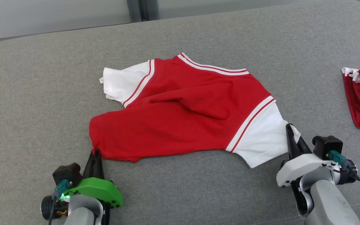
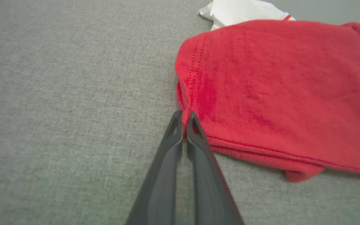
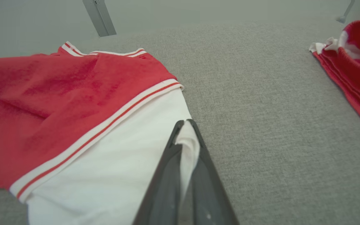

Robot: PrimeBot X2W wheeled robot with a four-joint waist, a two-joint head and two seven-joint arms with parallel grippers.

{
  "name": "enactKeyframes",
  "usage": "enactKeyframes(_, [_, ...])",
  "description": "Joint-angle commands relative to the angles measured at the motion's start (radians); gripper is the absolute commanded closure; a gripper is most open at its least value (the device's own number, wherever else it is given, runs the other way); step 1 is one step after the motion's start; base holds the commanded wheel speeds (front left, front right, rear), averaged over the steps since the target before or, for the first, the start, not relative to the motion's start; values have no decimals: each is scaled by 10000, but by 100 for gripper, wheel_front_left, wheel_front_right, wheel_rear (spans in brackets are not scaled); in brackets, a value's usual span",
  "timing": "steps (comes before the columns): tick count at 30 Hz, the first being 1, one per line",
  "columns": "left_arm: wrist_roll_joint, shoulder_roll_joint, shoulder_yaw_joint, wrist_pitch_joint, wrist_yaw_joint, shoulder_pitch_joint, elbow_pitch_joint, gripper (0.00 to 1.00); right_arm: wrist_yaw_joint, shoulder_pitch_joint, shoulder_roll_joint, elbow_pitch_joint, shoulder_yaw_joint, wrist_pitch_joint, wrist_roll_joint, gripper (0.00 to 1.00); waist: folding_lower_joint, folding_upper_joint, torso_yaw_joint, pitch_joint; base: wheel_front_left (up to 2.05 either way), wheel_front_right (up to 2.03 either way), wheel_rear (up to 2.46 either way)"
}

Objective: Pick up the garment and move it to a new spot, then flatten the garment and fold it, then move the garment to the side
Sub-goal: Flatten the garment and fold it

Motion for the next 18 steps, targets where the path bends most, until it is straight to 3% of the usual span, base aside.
enactKeyframes(1, [168,41,54,6,-55,59,-208,100,-5,-13,-22,-109,-43,-29,161,100,0,0,85,-126,0,0,0])
enactKeyframes(9, [925,47,932,4,-365,-182,-2923,100,-5,-618,-25,-1661,-283,-29,791,100,0,0,333,-1089,0,0,0])
enactKeyframes(14, [1625,155,1516,6,-792,-823,-3747,100,-5,-1356,-28,-2526,-386,-29,1110,100,0,0,304,-1679,0,0,0])
enactKeyframes(18, [2102,552,1731,6,-1087,-1577,-4186,100,-5,-2072,-192,-3003,-317,-29,1644,100,0,0,246,-2036,0,0,0])
